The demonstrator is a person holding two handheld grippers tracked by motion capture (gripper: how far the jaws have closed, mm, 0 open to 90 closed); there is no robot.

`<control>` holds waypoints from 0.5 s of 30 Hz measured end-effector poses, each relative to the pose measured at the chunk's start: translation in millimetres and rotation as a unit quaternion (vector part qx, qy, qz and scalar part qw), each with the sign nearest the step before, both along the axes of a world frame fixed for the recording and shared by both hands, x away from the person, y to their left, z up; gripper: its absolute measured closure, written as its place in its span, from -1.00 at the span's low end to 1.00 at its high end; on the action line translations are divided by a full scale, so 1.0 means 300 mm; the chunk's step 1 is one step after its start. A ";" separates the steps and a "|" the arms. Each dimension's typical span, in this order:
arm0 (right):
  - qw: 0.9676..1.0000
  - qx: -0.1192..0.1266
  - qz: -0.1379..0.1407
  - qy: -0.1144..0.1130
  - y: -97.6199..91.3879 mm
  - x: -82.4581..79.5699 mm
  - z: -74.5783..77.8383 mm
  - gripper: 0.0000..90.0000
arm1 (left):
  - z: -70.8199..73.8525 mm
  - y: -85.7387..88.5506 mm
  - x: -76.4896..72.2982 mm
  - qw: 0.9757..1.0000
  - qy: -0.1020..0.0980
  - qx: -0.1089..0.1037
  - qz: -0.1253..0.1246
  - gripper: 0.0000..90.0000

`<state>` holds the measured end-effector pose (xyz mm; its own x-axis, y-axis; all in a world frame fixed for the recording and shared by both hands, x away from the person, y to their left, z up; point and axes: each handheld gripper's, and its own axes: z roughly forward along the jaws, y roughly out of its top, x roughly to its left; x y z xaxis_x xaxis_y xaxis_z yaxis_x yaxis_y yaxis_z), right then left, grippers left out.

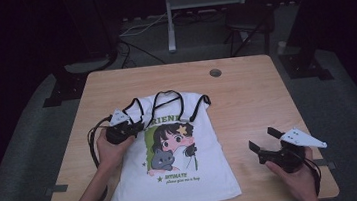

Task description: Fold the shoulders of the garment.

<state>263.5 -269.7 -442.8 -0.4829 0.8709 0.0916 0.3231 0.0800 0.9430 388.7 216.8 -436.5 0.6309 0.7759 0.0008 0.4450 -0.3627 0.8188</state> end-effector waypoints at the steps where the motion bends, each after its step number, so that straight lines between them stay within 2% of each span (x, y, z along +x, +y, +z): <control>1: 1.000 0.000 0.000 -0.001 0.000 0.000 0.000 -0.73 | -0.002 -0.002 -0.002 1.000 0.001 -0.001 0.000 0.88; 5: 1.000 0.000 0.000 0.000 0.001 -0.001 0.000 -0.73 | 0.000 0.000 -0.013 1.000 -0.002 -0.007 0.001 0.87; 9: 1.000 -0.001 0.000 0.000 0.001 -0.001 0.000 -0.73 | 0.017 0.007 -0.025 0.999 -0.013 -0.032 0.008 0.87; 12: 1.000 -0.001 0.000 0.000 0.001 -0.001 0.000 -0.73 | 0.032 0.009 -0.030 0.999 -0.022 -0.033 0.006 0.87; 15: 1.000 -0.002 0.001 0.000 0.002 -0.001 0.000 -0.73 | 0.034 0.006 -0.035 1.000 -0.017 -0.024 -0.003 0.87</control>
